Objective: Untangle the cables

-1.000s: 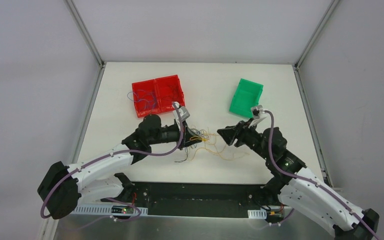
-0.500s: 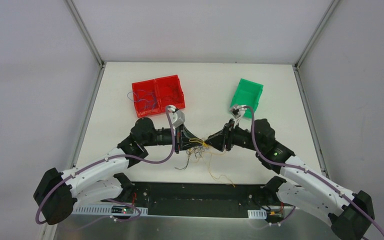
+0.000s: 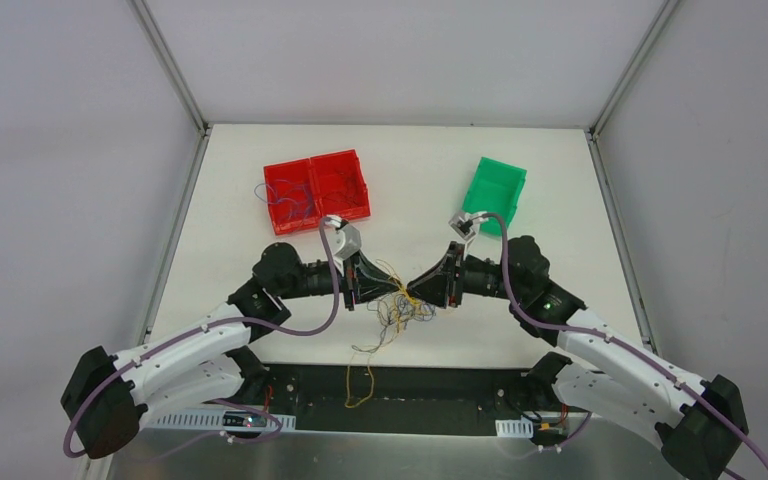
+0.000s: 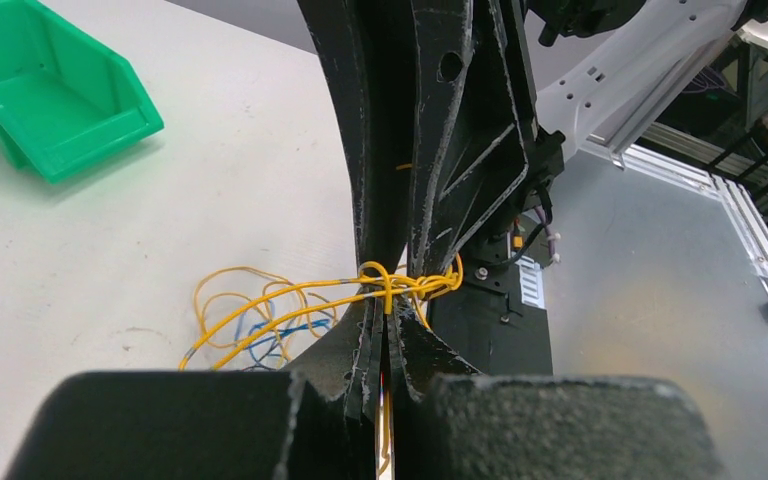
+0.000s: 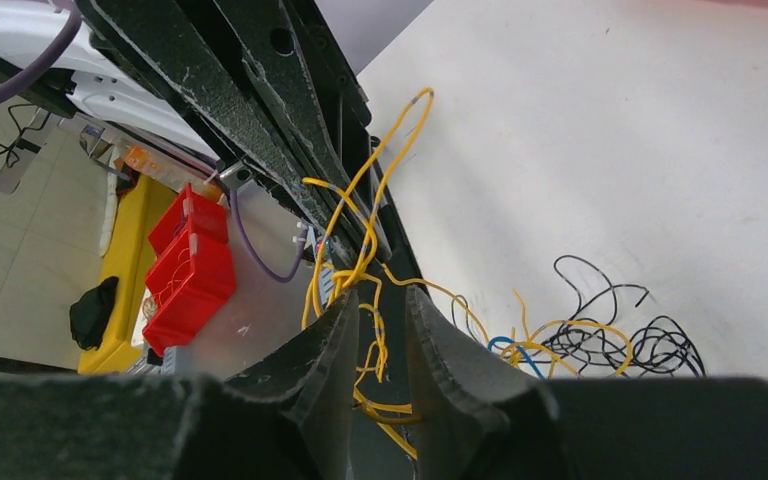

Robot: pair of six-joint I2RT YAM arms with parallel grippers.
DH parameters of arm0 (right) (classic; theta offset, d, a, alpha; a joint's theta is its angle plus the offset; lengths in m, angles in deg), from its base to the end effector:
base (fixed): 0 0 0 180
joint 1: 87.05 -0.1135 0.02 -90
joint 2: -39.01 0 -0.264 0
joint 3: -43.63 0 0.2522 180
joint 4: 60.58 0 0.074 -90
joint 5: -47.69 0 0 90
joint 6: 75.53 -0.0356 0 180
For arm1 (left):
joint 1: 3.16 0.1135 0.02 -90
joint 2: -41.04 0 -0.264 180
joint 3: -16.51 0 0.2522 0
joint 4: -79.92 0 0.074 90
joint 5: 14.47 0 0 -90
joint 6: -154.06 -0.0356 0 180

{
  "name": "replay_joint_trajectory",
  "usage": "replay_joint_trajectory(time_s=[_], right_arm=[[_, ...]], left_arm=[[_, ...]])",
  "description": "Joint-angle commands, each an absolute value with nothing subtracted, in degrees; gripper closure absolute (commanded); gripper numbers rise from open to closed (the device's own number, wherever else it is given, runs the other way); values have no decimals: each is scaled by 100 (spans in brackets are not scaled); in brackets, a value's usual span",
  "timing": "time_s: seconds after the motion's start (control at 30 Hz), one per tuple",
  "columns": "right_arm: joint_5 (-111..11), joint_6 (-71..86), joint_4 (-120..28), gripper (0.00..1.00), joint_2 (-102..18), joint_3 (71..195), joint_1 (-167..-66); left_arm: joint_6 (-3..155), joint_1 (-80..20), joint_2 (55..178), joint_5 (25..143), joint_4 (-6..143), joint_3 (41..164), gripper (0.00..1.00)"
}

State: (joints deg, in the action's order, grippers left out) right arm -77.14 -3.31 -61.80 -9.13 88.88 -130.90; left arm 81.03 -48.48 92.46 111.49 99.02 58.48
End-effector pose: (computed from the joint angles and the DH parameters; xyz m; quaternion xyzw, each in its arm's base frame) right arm 0.1293 0.1524 0.2944 -0.3575 0.6198 0.5249 0.4610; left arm 0.1296 -0.1608 0.2957 0.3789 0.5372 -0.5463 0.5190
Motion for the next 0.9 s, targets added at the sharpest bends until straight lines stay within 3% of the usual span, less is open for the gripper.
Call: replay_joint_trajectory(time_s=[0.0,0.2,0.4,0.47,0.63,0.77,0.87], right_arm=[[-8408,-485,-6835,73,-893,8987,-13233],[-8449,-487,-6845,72,-924,9000,-13271],[-8388,-519,-6845,87,-930,9008,-13276],[-8364,-521,-6844,86,-915,9005,-13279],[-8255,-504,-6791,71,-927,9012,-13281],[-8147,-497,-6707,71,-1020,9059,-13289],[-7980,-494,-6591,81,-1158,9121,-13289]], left_arm=[[7905,-4860,9143,10587,10137,5792,100],[7850,-4860,8981,10165,10058,5702,100],[7821,-4860,8937,9937,9978,5682,100],[7821,-4856,8934,9919,9974,5682,100],[7826,-4853,8862,9906,9994,5641,100],[7884,-4859,8842,9990,10114,5609,100],[7900,-4858,8835,10012,10134,5607,100]])
